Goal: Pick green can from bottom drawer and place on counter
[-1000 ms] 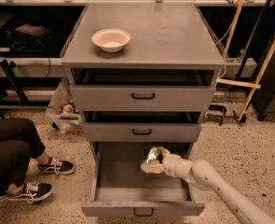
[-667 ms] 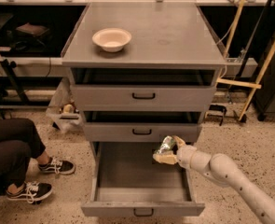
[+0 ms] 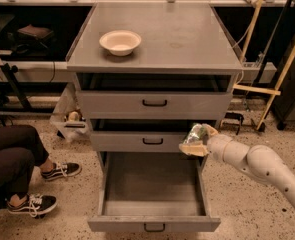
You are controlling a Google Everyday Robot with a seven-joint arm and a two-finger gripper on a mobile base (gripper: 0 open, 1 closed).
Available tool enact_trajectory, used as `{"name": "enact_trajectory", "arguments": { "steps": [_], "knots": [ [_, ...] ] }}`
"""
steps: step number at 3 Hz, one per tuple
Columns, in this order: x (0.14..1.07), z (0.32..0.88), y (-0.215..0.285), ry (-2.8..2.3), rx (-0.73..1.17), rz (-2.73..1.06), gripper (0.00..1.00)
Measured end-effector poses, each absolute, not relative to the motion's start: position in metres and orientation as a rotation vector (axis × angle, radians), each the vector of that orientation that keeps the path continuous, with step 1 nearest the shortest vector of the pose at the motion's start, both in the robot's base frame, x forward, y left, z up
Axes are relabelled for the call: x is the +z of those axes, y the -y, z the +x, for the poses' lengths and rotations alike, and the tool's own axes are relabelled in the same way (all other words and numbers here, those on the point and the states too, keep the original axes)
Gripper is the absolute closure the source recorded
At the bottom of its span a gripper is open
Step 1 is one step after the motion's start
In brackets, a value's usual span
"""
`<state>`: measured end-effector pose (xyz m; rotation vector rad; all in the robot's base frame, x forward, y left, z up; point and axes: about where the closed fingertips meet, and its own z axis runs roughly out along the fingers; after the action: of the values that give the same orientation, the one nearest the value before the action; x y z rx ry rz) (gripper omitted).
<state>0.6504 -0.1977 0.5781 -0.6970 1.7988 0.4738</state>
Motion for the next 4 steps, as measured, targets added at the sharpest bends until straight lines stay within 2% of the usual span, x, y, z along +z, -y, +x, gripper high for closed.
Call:
{"name": "enact_trajectory", "arguments": {
  "steps": [1, 2, 4],
  "knots": [
    [0.583, 0.648, 0.207, -1.797, 0.466, -0.695, 1.0],
    [0.663, 0.644, 0.218, -1.73, 0.399, -0.656, 1.0],
    [0.934, 0.672, 0.183, -1.523, 0.31, -0.696, 1.0]
  ]
}}
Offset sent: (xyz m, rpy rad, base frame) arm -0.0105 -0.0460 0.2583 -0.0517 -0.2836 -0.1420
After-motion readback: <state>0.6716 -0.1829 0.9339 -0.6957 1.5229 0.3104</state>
